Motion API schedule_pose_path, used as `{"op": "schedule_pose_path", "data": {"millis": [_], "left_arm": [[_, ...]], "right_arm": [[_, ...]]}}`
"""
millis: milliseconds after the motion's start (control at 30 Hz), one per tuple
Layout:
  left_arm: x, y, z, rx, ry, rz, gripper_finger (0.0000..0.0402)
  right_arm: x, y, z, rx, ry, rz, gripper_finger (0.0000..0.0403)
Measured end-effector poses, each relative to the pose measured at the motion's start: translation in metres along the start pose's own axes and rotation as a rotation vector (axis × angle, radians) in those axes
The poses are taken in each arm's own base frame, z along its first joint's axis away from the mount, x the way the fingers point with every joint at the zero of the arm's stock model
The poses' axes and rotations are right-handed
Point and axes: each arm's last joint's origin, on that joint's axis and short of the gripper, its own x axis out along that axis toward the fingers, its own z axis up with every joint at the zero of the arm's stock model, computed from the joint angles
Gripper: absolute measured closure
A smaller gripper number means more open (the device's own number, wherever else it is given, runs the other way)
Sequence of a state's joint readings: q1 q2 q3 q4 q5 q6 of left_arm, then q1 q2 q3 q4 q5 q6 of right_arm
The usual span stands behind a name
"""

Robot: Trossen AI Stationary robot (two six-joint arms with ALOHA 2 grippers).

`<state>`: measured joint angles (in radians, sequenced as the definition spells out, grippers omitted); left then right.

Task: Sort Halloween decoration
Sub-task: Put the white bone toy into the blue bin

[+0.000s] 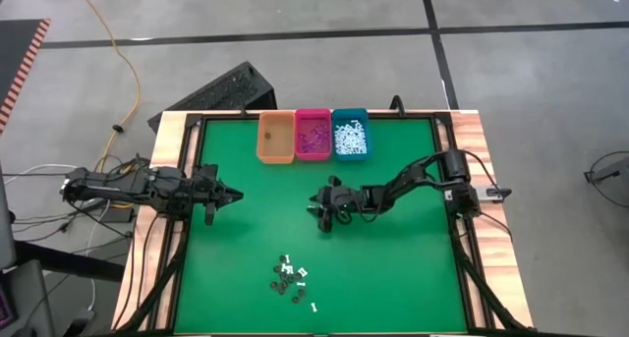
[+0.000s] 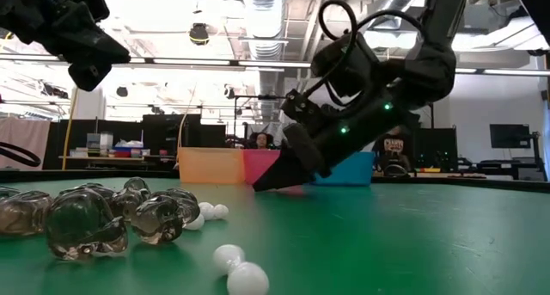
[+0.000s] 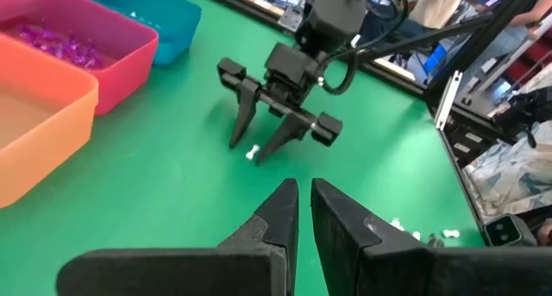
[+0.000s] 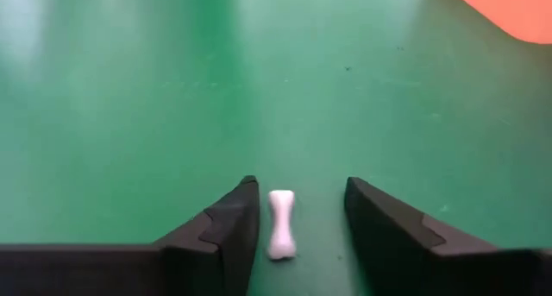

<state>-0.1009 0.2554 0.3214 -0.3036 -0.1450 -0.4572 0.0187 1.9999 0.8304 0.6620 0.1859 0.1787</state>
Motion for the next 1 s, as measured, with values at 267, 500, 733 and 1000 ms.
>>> {"op": "schedule_pose_path", "data": {"millis": [267, 500, 733, 1000], "left_arm": [[0.001, 0.0, 0.0, 0.001, 0.004, 0.0, 0.0376], [0.001, 0.0, 0.0, 0.001, 0.005, 0.0, 0.0376], [0.001, 0.0, 0.0, 0.0, 0.004, 0.0, 0.0376], [0.001, 0.0, 0.0, -0.01, 0.004, -0.001, 0.0376]], "right_arm": [[-0.001, 0.0, -0.007, -0.021, 0.072, -0.022, 0.0324], [-0.001, 0.001, -0.009, -0.019, 0.085, -0.012, 0.0382], [-0.012, 0.002, 0.009, -0.022, 0.038, 0.006, 0.0387], [-0.045, -0.013, 0.057, -0.065, -0.07, -0.032, 0.0387]]}}
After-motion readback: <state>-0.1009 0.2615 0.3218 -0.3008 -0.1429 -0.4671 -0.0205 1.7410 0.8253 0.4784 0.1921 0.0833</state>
